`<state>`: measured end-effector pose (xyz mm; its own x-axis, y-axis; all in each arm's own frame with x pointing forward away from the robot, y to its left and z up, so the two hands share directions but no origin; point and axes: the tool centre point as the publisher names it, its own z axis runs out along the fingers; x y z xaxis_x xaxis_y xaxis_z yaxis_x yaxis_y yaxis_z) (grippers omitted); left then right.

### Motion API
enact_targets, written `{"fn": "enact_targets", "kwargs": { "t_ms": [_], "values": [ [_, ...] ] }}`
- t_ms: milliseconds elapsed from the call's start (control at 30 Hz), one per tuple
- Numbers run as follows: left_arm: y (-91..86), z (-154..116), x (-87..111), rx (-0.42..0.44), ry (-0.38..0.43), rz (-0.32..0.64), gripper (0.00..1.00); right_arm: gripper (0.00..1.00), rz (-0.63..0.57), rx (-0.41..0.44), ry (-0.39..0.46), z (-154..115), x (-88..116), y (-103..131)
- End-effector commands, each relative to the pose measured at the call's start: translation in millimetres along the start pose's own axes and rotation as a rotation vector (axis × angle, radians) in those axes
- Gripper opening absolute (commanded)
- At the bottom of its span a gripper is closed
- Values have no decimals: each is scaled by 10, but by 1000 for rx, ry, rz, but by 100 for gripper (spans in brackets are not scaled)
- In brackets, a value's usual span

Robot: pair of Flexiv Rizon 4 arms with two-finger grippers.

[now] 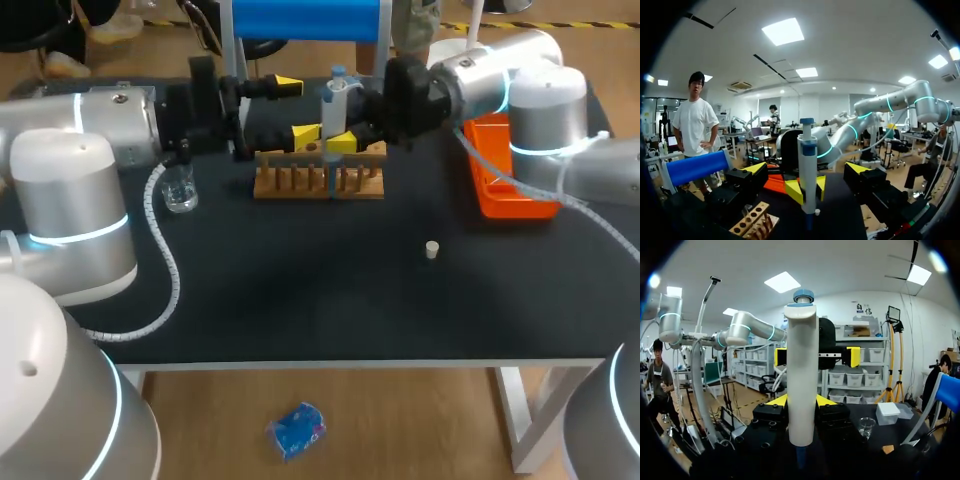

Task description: Invert the test tube, pick up the pipette, mount the tip to pipette, aspirate from beaker and dispense into the tube, eject the tip, return the pipette, and cap with the stopper.

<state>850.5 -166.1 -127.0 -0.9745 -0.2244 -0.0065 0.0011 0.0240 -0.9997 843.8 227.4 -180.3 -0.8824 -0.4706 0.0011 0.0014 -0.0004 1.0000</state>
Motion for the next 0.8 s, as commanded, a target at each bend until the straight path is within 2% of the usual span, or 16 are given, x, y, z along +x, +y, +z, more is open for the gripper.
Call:
{"fn": "enact_targets", "kwargs": {
  "t_ms": [33, 800],
  "values": [
    [21, 49, -11, 0, -12, 2, 100, 0, -2, 1, 34, 71, -86, 1],
    [43, 78, -41, -8, -27, 3, 100, 0, -5, -14, 66, 249, -171, -11]
  ]
}}
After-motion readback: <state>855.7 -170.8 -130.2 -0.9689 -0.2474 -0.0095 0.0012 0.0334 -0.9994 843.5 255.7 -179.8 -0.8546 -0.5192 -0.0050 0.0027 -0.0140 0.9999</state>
